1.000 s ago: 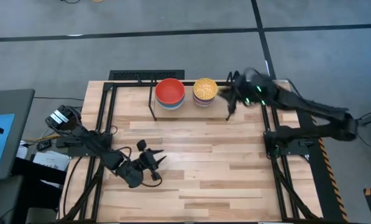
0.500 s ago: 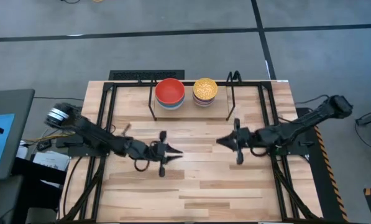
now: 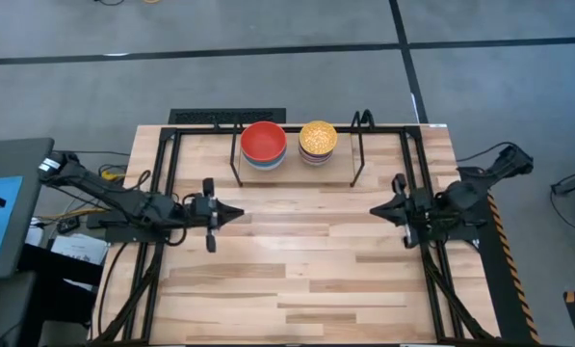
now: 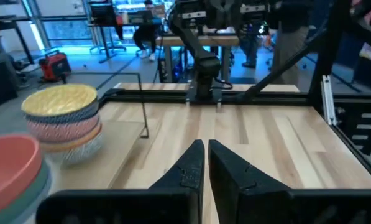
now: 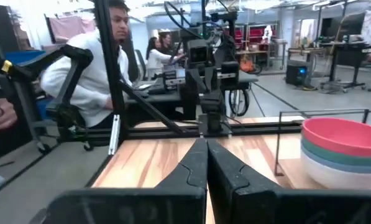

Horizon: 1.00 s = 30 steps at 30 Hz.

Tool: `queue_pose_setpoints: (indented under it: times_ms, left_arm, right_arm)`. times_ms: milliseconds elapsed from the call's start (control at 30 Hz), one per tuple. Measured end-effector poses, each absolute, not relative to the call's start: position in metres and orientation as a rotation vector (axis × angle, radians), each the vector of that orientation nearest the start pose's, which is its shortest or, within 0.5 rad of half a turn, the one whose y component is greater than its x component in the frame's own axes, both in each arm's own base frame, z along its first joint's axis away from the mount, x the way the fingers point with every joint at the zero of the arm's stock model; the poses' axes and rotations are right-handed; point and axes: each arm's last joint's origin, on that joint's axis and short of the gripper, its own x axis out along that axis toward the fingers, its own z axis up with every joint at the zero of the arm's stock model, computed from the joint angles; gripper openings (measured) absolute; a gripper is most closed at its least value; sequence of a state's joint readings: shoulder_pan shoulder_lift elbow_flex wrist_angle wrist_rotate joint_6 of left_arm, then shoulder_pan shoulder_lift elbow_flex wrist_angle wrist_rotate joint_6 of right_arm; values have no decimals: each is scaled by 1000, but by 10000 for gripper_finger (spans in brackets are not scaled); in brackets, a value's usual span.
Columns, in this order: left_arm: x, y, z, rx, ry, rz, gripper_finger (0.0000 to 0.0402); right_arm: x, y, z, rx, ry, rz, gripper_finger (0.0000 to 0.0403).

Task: Place and stack bowls onto a shelf
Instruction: Return to Home Position

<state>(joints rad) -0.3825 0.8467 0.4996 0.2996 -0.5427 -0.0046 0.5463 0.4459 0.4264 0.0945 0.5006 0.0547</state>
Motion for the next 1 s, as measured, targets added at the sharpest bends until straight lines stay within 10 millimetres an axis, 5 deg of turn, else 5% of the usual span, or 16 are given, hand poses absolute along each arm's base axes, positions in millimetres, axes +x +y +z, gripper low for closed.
queue_pose_setpoints:
  times_ms: [200,500,733,1000]
  left_arm:
    - [163,-50,228,-15,37,169,1]
    - [150,-32,191,-14,72,125,0]
    - [141,-21,192,22,60,104,0]
    - [121,-16,195,-7,66,111,0]
  right_arm:
    - [99,50,261,125,-57,53,22]
    - [98,51,226,140,-18,24,22]
    - [94,48,205,131,2,2,22]
    - [81,43,209,140,-48,52,22]
